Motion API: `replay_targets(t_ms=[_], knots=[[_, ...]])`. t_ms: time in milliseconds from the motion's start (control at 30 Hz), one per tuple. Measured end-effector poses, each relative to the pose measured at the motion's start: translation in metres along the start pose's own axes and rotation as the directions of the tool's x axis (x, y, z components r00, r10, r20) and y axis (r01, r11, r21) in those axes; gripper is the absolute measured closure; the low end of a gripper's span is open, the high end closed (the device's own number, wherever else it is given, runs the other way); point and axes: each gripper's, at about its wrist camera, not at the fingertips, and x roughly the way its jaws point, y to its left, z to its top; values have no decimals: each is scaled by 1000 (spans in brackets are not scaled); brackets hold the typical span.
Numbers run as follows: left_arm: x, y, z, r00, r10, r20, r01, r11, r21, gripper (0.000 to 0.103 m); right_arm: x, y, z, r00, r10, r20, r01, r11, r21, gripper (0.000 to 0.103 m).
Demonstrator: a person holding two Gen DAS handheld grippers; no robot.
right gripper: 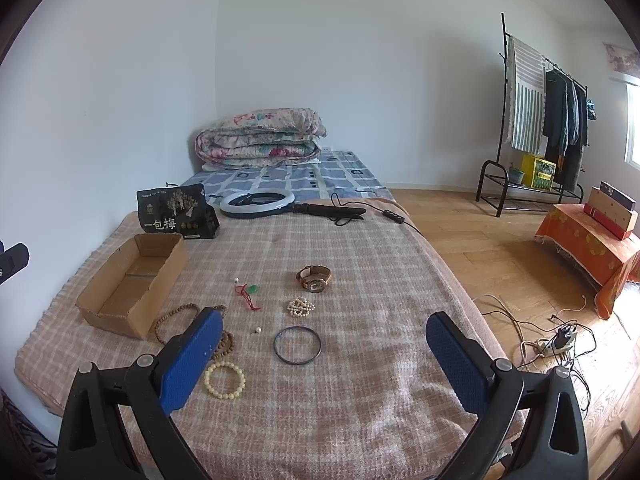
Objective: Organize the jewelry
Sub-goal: 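Grasp the cream bead bracelet with the left tool while the right tool grasps the dark bangle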
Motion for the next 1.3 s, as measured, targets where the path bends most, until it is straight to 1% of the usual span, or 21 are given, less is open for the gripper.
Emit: replay_targets(t_ms=[133, 233, 333, 400, 467, 533, 667, 767, 800, 867, 1000, 1100, 1167, 1200, 1233, 1267, 1300], knots=[[9, 4, 0, 1000, 3, -26, -3, 1000, 6, 0, 4, -2, -1, 1000, 0, -22, 0, 1000, -7, 0], [15, 3, 1, 999, 6, -43, -5, 1000, 31, 0, 8, -5, 0, 999, -1, -45, 1, 1000, -18, 0], [24, 1, 2, 998, -7, -66, 11, 998, 61, 0, 14, -8, 5, 998, -3, -61, 0, 999, -51, 0], [32, -2, 2, 996, -28, -87, 35, 996, 82, 0, 19, -9, 10, 998, -6, -61, 1, 996, -87, 0], [42, -3, 3, 992, -41, -116, 51, 994, 91, 0, 30, -8, 14, 997, 24, -78, -35, 990, -136, 0], [53, -7, 2, 987, -61, -151, 76, 993, 92, 0, 45, -8, 17, 989, 74, -128, -94, 983, -159, 0], [70, -19, -4, 969, -125, -215, 151, 983, 107, 0, 77, -9, 18, 969, 144, -202, -175, 974, -143, 0], [80, -32, -12, 954, -174, -245, 209, 970, 124, 0, 104, -11, 12, 958, 152, -242, -189, 972, -137, 0], [84, -36, -15, 945, -194, -264, 231, 966, 117, 0, 114, -13, 9, 954, 149, -262, -189, 972, -137, 0], [95, -44, -23, 918, -243, -312, 285, 954, 96, 0, 132, -17, 2, 940, 152, -305, -197, 973, -121, 0], [114, -63, -42, 880, -288, -378, 332, 942, 54, 0, 165, -24, -10, 910, 174, -378, -227, 968, -102, 0], [129, -75, -55, 861, -293, -415, 333, 942, 27, 0, 185, -28, -17, 885, 204, -419, -260, 962, -80, 0], [137, -80, -63, 851, -288, -438, 325, 946, 9, 0, 195, -28, -21, 875, 204, -439, -268, 959, -89, 0], [143, -82, -68, 850, -279, -448, 317, 948, 10, 1, 200, -27, -23, 871, 202, -447, -273, 957, -99, 0], [149, -84, -73, 847, -265, -461, 307, 952, 16, 8, 203, -25, -25, 870, 197, -452, -276, 954, -115, 0], [154, -86, -77, 843, -248, -476, 295, 955, 24, 11, 207, -24, -27, 871, 192, -452, -279, 951, -133, 0], [161, -87, -81, 838, -236, -492, 286, 958, 27, 18, 209, -22, -28, 871, 189, -453, -283, 947, -150, 0]])
